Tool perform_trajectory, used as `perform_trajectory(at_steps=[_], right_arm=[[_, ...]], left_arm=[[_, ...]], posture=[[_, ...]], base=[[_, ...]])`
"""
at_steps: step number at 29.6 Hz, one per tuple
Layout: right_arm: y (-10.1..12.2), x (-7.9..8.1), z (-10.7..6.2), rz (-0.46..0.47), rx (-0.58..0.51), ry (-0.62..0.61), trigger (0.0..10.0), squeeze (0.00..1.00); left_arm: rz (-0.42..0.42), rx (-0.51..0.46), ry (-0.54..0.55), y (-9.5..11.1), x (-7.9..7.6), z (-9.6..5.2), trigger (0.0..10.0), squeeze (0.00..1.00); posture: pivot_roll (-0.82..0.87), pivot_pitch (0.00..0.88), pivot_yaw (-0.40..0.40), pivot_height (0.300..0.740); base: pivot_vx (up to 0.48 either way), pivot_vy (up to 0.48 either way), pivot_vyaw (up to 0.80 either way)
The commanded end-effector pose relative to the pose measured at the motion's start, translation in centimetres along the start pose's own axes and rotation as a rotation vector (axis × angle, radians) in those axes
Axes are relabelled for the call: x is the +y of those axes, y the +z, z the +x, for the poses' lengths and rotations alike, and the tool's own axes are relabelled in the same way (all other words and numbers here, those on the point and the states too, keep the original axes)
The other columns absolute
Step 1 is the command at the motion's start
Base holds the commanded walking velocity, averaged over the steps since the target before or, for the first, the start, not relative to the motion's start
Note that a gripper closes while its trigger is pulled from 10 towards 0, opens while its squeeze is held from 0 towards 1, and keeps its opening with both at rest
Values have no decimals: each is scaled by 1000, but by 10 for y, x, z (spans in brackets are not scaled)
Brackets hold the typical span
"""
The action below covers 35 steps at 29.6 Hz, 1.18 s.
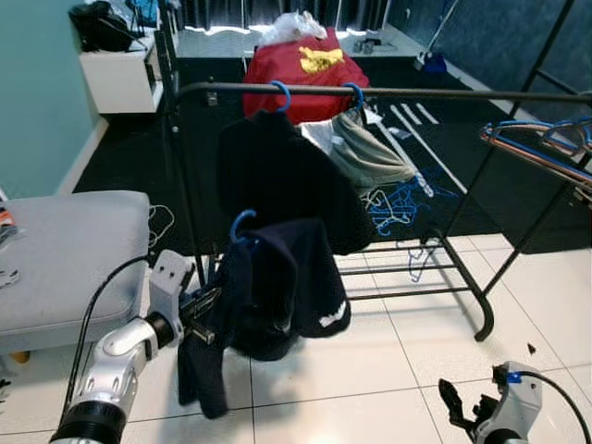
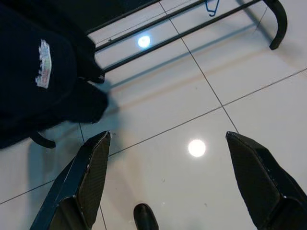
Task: Hang hanger
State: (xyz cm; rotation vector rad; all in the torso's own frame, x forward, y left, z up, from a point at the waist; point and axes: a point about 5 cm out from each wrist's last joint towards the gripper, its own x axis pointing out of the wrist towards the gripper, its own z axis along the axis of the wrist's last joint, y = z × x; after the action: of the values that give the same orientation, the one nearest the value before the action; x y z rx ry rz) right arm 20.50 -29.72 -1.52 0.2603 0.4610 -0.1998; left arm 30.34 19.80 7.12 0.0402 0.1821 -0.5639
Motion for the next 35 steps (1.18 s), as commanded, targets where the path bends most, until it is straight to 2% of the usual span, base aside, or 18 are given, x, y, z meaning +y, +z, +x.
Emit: perform_trajectory(at_steps=[1,5,17,35], right_arm=[[-2,-2,-2,-2,5,-5,10000,0],[-1,-2,-2,-6,3,0,10000,0],[0,2,-1,-23,-14,19,10000,0],[0,5,-3,-30,-24,48,10000,0]], left_arm=[[-7,-9,13,-5,-2,-4,10000,0],[-31,17,3,-15,-9,-6,10000,0],[-17,5,-22,-5,-11,0,10000,0],[-10,-1,-30,-1,-14,4,10000,0]], posture=[[-110,92,-21,740],[-108,98,-23,740],[-103,97,-18,740],[-103,101,-19,740]], base=[[0,-424,0],[0,-454,0],[0,-455,0],[0,-450,799]])
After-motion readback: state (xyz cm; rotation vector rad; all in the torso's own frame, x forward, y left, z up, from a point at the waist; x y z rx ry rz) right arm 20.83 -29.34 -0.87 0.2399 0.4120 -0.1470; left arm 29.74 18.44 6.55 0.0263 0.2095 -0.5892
